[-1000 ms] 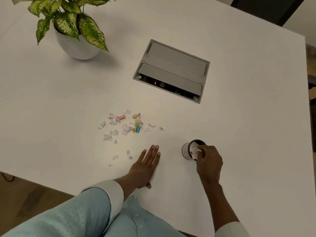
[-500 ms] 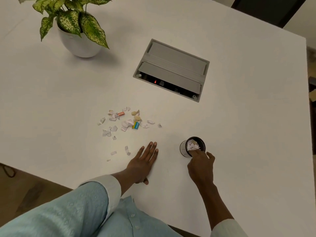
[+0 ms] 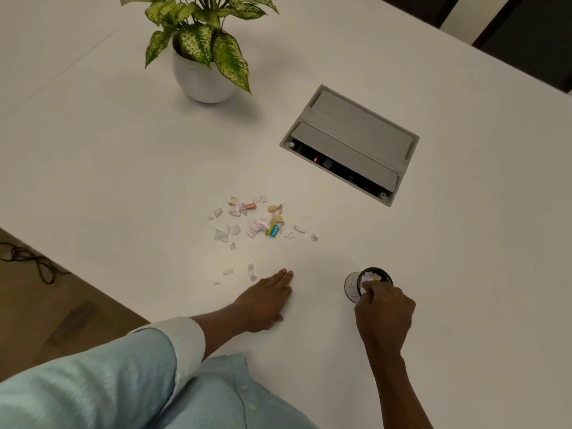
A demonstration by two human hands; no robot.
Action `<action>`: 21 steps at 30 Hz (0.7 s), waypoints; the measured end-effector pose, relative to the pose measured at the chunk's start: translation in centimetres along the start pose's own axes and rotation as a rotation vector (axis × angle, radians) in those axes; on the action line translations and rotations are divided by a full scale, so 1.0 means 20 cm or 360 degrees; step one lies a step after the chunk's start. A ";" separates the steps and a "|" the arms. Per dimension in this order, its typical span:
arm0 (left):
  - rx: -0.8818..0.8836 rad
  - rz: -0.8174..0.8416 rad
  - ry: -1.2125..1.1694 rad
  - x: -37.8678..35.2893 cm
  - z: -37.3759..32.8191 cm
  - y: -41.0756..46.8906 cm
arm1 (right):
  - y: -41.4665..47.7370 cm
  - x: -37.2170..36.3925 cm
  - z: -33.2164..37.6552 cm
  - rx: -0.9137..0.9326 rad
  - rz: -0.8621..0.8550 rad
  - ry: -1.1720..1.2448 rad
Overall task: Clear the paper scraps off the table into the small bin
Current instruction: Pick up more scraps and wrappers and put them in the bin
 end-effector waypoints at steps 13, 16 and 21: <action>0.1062 -0.0883 -0.0720 0.08 0.68 -0.53 | 0.16 -0.48 0.57 0.0312 0.0783 0.0253; 0.1162 -0.0916 -0.0881 0.04 0.73 -0.53 | 0.24 -0.58 0.56 0.0191 0.0910 0.0210; 0.1246 -0.0841 -0.0980 -0.02 0.70 -0.46 | 0.40 -0.69 0.47 0.0012 0.1002 0.0205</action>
Point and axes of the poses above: each hand's wrist, its own y-axis towards the middle knuckle, its own x-axis out of the back of the hand, z = x × y, the point moved 10 cm from there along y, towards the middle knuckle, and after that the axes turned 14 degrees about z, right-handed, at the moved point
